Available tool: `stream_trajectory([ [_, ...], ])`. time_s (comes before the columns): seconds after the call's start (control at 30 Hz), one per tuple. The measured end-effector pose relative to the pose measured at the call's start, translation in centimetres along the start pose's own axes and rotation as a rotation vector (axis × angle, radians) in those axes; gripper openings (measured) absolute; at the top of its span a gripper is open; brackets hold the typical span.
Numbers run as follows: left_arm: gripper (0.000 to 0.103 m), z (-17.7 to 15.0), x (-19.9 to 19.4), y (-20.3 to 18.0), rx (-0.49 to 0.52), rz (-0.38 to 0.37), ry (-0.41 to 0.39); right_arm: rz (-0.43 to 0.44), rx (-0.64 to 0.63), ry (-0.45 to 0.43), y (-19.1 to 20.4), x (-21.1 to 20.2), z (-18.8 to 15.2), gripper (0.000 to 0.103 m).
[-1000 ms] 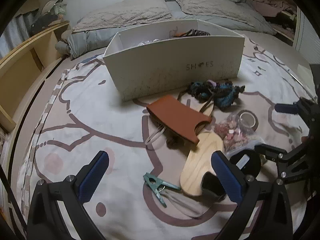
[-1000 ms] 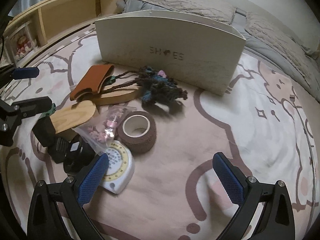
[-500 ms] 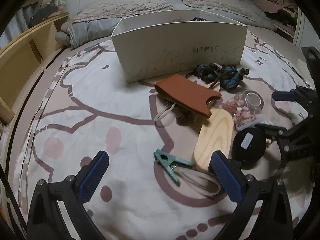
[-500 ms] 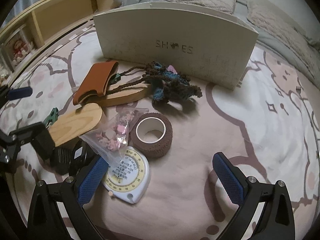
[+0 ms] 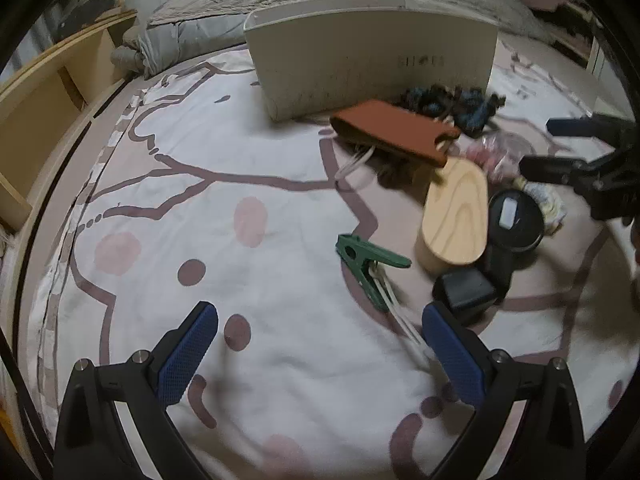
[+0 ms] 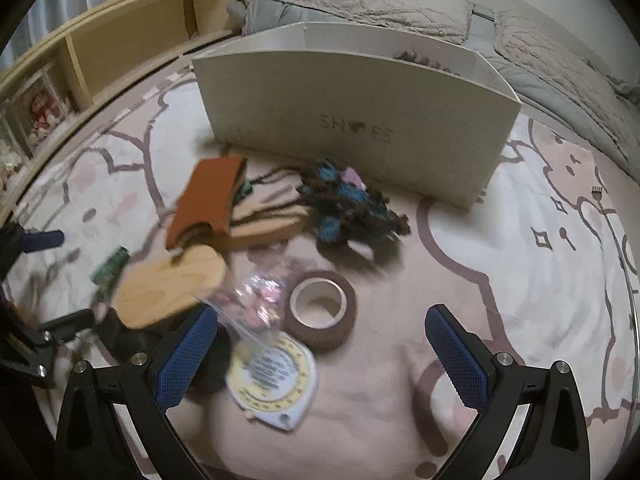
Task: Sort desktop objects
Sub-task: 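Move both open tools over the remaining items beside the box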
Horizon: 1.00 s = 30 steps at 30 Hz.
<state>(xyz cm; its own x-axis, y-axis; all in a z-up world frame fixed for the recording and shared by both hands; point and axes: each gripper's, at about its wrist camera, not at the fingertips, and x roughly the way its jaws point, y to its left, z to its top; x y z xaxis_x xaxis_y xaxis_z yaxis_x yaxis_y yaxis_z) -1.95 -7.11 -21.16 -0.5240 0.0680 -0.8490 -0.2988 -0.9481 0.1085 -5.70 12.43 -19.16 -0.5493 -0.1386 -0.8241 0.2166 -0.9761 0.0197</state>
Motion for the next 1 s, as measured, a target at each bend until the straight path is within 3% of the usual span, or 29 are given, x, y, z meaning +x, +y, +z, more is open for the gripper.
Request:
stream_trajectory([
  [0.17, 0.103, 0.7, -1.2, -0.5, -0.036, -0.075, -0.041, 0.023, -0.022, 0.02, 1.7, 0.7, 0.6, 0.103],
  [0.43, 0.103, 0.5, -2.5, -2.8, 0.036, -0.144, -0.06, 0.045, -0.144, 0.069, 5.4, 2.0, 0.0, 0.103],
  [0.67, 0.103, 0.0, -1.6, -3.8, 0.06, -0.14, -0.037, -0.003, -0.212, 0.094, 5.3, 2.6, -1.0, 0.103],
  [0.8, 0.103, 0.0, -1.3, -4.0, 0.067, -0.131, -0.034, 0.023, -0.147, 0.131, 4.1, 3.1, -1.3, 0.103],
  [1.0, 0.103, 0.2, -0.7, -4.0, 0.054, -0.116, -0.031, -0.034, -0.159, 0.126, 2.5, 2.9, -2.2, 0.103],
])
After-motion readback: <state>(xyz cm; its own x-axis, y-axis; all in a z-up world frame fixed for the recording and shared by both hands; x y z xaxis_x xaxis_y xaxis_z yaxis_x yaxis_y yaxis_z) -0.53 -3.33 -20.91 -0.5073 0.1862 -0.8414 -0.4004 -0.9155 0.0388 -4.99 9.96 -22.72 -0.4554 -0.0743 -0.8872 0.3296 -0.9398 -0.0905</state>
